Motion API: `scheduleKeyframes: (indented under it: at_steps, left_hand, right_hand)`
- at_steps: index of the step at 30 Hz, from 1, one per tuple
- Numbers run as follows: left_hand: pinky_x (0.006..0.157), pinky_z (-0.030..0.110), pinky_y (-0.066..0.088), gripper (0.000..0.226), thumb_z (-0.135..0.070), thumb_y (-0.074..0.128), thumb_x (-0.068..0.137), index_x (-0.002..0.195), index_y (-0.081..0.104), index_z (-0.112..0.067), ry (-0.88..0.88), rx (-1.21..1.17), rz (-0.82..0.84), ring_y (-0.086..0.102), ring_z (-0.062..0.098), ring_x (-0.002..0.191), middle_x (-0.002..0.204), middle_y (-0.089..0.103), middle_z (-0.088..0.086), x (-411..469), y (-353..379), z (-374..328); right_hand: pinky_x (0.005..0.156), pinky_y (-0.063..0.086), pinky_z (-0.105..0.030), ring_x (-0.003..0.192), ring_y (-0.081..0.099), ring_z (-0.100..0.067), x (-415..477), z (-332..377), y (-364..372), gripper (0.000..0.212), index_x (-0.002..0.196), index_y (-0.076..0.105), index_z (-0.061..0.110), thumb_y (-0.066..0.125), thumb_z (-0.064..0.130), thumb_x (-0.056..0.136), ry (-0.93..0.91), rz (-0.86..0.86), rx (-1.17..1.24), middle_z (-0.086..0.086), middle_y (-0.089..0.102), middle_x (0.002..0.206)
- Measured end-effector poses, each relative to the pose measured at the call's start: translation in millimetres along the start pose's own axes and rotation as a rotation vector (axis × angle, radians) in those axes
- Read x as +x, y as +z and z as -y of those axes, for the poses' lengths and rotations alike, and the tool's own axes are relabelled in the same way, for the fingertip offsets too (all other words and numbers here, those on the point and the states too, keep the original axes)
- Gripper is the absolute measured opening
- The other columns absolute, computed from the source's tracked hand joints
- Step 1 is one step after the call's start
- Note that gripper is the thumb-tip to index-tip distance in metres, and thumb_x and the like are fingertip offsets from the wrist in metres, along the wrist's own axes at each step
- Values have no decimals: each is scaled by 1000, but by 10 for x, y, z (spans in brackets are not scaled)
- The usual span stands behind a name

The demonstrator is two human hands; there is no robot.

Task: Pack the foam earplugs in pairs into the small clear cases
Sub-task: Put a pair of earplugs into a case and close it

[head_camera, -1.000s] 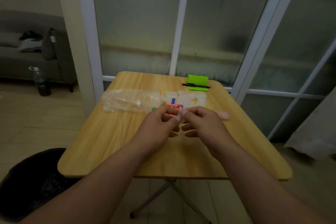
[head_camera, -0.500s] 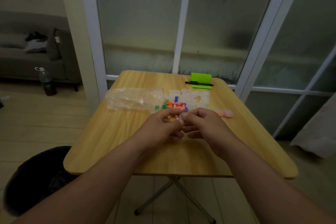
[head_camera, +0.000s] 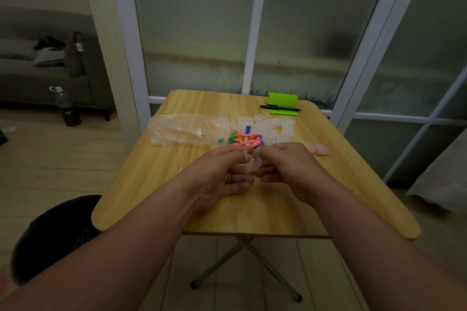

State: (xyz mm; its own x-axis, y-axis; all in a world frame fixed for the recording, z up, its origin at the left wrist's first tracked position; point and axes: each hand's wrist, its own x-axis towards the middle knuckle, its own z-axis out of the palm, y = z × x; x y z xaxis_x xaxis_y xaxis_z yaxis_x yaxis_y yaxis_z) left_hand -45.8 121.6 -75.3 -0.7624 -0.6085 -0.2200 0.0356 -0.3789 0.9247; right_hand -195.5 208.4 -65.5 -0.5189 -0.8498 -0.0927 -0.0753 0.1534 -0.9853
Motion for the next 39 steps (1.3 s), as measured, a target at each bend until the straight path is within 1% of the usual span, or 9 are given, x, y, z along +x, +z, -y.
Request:
scheduleKeyframes:
  at_steps: [9,14,18,20,22,27,29,32,39]
  left_hand:
    - [75,36,67,29,3,56,100,128,57,-6,-117,-81,-23,76,27,80,114,70,27,1,-21,23]
    - [69,27,55,42,15,47,94,129,60,-3,-160,-16,185,65,17,74,104,67,19,-76,47,102]
    - [54,23,35,22,-13,51,102,123,59,-14,-165,-17,125,51,12,60,82,61,6,-64,100,71]
    - [50,23,29,36,-46,53,104,118,64,-15,-194,-70,93,48,13,58,76,58,4,-55,79,13]
    - [45,22,27,53,-60,43,105,111,67,-13,-199,-132,-6,46,14,54,70,57,3,-2,32,-25]
    - [43,20,28,54,-57,35,107,100,66,-12,-158,-288,-176,44,14,53,67,60,4,89,-86,-68]
    - [44,20,28,54,-56,36,107,105,66,-11,-153,-318,-210,45,13,53,65,63,3,116,-105,-71]
    - [44,20,29,54,-55,37,107,111,66,-10,-163,-326,-227,46,13,50,64,66,3,147,-91,-72]
    - [42,20,30,55,-56,38,107,114,67,-9,-168,-354,-221,48,14,50,79,67,5,250,-105,-70]
  right_hand:
    - [61,59,-34,66,70,-13,8,-79,-87,12,103,75,16,64,11,99,-116,-123,-403,-7,77,85]
    - [66,51,-19,79,68,-1,27,-81,-38,10,98,81,24,73,17,96,-291,-52,-476,8,76,89]
    - [68,50,-18,79,69,-3,90,-75,13,12,99,82,24,72,17,98,-314,-9,-425,5,77,88]
    - [64,49,-17,77,68,-4,115,-40,1,12,101,82,24,71,21,100,-296,4,-345,4,77,87]
    - [66,50,-22,82,68,-6,174,-13,-52,14,103,81,27,67,24,103,-267,-58,-279,5,77,92]
    - [73,42,-13,92,60,2,431,-82,-261,18,112,78,24,64,17,104,-324,-351,-583,16,68,103]
    - [75,45,-16,97,62,-4,518,-154,-255,17,114,76,25,66,17,102,-328,-361,-677,12,69,106]
    - [80,53,-33,98,63,-12,623,-226,-172,19,116,74,29,67,22,100,-340,-359,-788,5,70,110]
    - [74,48,-34,99,62,-19,785,-243,-16,21,113,77,30,67,37,96,-303,-437,-950,-1,66,110]
